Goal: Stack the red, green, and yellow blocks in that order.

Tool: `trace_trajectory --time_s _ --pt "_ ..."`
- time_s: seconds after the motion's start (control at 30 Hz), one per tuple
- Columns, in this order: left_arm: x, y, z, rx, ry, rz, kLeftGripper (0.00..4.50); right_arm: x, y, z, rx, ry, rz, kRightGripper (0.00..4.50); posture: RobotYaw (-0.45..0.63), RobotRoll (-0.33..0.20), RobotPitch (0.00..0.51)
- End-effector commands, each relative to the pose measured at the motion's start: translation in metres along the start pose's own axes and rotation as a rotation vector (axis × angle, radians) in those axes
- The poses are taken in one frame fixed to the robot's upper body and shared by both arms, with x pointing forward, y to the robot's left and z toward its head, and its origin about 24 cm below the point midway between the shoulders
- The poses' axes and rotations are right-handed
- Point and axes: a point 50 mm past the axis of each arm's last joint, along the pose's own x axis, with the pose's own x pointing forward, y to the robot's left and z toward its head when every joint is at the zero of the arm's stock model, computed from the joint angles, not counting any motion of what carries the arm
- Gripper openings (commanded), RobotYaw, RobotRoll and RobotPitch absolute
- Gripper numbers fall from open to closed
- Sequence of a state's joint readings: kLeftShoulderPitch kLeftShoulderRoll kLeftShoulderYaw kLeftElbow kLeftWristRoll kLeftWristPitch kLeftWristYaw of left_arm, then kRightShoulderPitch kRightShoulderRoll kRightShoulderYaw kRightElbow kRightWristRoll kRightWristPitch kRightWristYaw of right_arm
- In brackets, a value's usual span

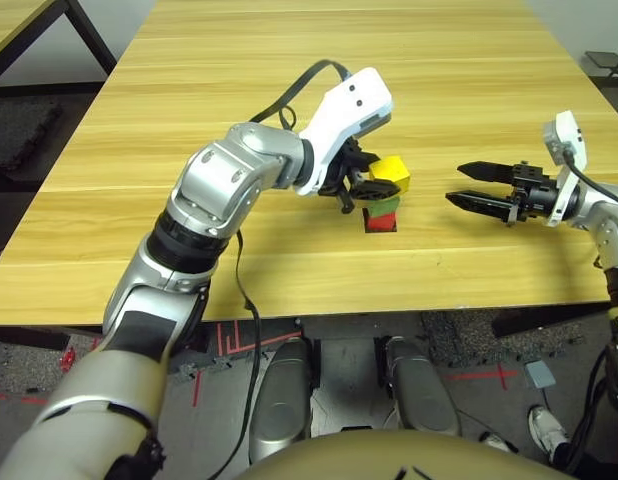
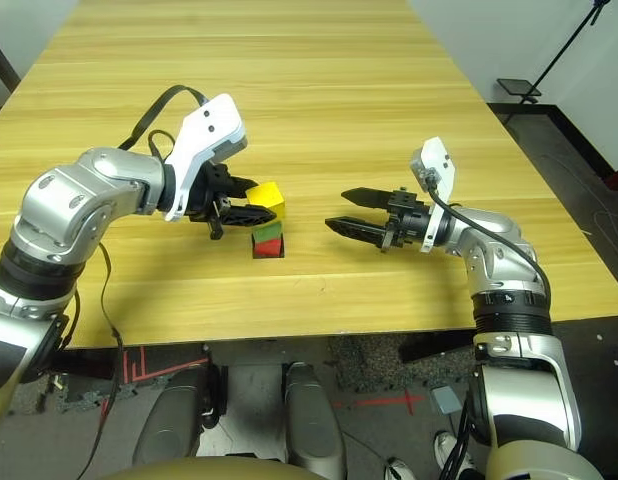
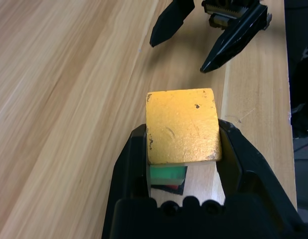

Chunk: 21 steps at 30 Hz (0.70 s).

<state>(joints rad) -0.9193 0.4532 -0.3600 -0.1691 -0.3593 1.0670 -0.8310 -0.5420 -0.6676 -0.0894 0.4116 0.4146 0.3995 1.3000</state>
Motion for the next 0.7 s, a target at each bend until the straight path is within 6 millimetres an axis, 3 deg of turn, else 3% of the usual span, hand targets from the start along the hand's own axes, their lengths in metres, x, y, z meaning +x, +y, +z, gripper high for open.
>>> trace_trajectory --time_s 0.03,0.7 --pt "0.004 0.002 -0.001 0.021 0.015 0.004 1.93 -0.003 0.001 0.001 0.002 -0.008 -0.005 4.5 0.17 -0.009 0.152" --pt "0.008 0.008 -0.013 0.039 0.067 0.013 1.93 -0.003 0.0 0.002 0.003 -0.023 -0.023 4.5 0.16 -0.004 0.164"
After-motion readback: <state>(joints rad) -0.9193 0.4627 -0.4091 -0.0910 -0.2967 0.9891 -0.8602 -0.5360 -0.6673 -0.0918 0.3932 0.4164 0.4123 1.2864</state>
